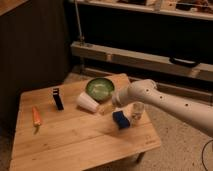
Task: Place the ceramic cup in the ceramic bowl
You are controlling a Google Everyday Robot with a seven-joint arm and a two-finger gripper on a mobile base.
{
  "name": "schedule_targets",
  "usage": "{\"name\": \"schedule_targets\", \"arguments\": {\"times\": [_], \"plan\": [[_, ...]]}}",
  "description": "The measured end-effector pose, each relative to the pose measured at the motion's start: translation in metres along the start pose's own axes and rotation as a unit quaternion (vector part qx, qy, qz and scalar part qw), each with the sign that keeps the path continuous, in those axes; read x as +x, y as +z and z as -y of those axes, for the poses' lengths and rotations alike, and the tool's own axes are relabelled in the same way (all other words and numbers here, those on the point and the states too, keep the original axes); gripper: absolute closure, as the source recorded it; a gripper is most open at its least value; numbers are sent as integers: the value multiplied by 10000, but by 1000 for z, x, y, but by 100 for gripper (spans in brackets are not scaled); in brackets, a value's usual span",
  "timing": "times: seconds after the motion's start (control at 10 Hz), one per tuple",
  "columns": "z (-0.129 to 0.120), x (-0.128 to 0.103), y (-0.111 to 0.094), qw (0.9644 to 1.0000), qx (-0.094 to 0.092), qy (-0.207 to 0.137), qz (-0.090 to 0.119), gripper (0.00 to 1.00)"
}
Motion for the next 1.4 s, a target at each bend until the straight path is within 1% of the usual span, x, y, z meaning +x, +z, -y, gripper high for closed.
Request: {"name": "schedule_targets", "arguments": {"times": [0.1, 0.3, 0.4, 0.5, 0.7, 0.9, 1.4], "plan": [[-2, -2, 8, 10000, -5, -32, -24, 20], [-5, -7, 33, 9999, -48, -61, -108, 20], [-7, -10, 44, 9999, -97, -58, -125, 20], [-12, -16, 59, 9997, -193, -78, -153, 20], [-17, -15, 71, 9994, -290, -67, -201, 20], [-24, -21, 85, 9989, -390, -105, -244, 20], [-24, -31, 105, 9984, -409, -234, -325, 20]]}}
